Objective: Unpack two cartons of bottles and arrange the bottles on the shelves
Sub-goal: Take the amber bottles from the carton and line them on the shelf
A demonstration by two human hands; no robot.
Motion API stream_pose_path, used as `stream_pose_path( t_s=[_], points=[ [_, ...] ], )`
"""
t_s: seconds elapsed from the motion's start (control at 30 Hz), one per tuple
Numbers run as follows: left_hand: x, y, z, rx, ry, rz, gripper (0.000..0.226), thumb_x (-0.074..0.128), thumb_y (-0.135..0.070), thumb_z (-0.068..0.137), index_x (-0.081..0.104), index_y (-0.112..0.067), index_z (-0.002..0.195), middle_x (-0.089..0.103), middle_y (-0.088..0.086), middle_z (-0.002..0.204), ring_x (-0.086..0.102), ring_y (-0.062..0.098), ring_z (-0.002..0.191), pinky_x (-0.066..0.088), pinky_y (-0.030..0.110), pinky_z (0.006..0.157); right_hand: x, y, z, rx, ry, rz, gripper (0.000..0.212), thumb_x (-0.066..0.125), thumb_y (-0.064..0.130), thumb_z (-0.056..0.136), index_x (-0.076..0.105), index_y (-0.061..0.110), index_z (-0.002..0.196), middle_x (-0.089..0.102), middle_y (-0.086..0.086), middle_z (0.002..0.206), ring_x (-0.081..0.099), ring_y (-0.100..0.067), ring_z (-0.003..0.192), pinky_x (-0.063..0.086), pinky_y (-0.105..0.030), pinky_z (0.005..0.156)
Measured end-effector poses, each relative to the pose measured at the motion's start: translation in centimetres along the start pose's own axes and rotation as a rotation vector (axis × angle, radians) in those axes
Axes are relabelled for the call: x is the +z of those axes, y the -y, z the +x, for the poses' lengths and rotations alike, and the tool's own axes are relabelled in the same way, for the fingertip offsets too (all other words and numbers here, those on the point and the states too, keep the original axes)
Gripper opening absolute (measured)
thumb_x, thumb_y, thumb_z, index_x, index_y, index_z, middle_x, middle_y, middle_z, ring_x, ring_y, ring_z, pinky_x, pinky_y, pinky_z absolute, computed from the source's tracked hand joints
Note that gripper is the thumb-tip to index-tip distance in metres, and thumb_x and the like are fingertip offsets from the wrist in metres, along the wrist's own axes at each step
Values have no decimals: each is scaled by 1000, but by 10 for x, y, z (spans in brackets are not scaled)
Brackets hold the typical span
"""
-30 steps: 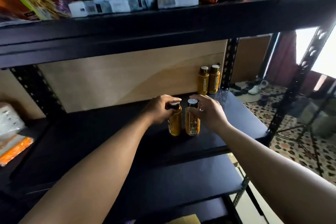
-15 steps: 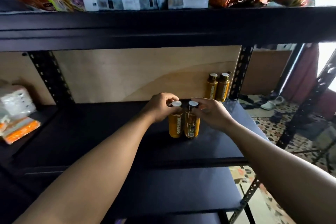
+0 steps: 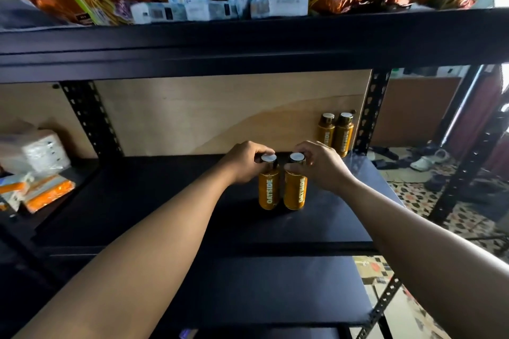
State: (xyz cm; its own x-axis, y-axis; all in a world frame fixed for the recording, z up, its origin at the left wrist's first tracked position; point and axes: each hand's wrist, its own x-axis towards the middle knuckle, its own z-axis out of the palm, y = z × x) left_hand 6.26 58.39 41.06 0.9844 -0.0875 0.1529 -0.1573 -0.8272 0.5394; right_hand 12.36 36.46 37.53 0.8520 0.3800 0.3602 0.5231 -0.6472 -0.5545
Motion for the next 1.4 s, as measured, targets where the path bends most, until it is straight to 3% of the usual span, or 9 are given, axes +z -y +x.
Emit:
stream_pose_path(
  t_s=[0.07, 0.17, 0.37, 0.53, 0.8, 1.0, 1.1, 1.3, 1.4],
  points=[
    [0, 0, 0, 0, -1, -2, 44, 68, -26, 94, 61, -23, 137, 62, 0, 138, 57, 15, 124, 42, 25, 90, 3, 1, -2, 0, -5, 37, 45, 76, 59, 81, 68, 32, 116, 64, 12, 106, 60, -7, 90, 49, -28, 72],
    [1, 1, 1, 8, -7, -11, 44, 69, -29, 94, 61, -23, 136, 62, 0, 137, 58, 14, 120, 43, 25, 88, -2, 2, -6, 12, 47, 90, 48, 74, 31, 88, 65, 27, 135, 67, 7, 122, 65, -12, 102, 52, -30, 85],
    [6, 4, 3, 34, -37, -26, 47, 74, -30, 90, 63, -21, 135, 64, -1, 133, 59, 13, 119, 41, 20, 85, -4, 0, -8, -7, 17, 39, 50, 78, 44, 85, 66, 31, 132, 67, 10, 111, 64, -7, 93, 47, -22, 70],
    [10, 5, 5, 71, -40, -45, 47, 76, -27, 89, 64, -18, 133, 64, -1, 132, 58, 14, 120, 42, 20, 89, -3, -5, -12, -25, 41, 42, 53, 75, 33, 92, 58, 29, 142, 72, 2, 118, 70, -10, 89, 46, -13, 69],
    [18, 12, 15, 79, -71, -86, 52, 79, -32, 86, 64, -20, 134, 64, -5, 130, 58, 9, 118, 39, 9, 84, 2, -17, -10, -42, -7, 103, 58, 76, 34, 90, 56, 32, 144, 72, 6, 116, 70, -10, 99, 59, -36, 86],
    [24, 29, 5, 3, 28, -167, 92, 88, -43, 73, 42, -30, 151, 58, -14, 122, 58, 5, 109, 45, 19, 86, 7, -26, -19, 7, 41, 173, 75, 82, 34, 84, 46, 35, 150, 60, 19, 116, 66, 1, 95, 56, -20, 77],
    [31, 35, 1, -17, 33, -162, 93, 88, -36, 75, 38, -32, 153, 62, -8, 128, 62, 4, 106, 49, 21, 88, 13, -25, -21, 24, 32, 172, 77, 82, 33, 85, 43, 39, 151, 60, 16, 117, 65, 1, 86, 47, -7, 68],
    [42, 32, -3, -50, -6, -151, 93, 85, -48, 75, 33, -41, 152, 54, -11, 140, 57, 8, 121, 49, 31, 96, 25, -34, -27, 46, -57, 218, 89, 84, 34, 81, 34, 42, 153, 61, 6, 138, 67, -11, 107, 59, -32, 85],
    [61, 34, -15, -129, -106, -178, 91, 87, -49, 71, 37, -38, 146, 59, -10, 136, 58, 12, 122, 48, 30, 97, 43, -46, -44, 123, -125, 271, 91, 86, 38, 79, 34, 39, 154, 54, 9, 148, 60, -9, 121, 60, -34, 90]
  ],
)
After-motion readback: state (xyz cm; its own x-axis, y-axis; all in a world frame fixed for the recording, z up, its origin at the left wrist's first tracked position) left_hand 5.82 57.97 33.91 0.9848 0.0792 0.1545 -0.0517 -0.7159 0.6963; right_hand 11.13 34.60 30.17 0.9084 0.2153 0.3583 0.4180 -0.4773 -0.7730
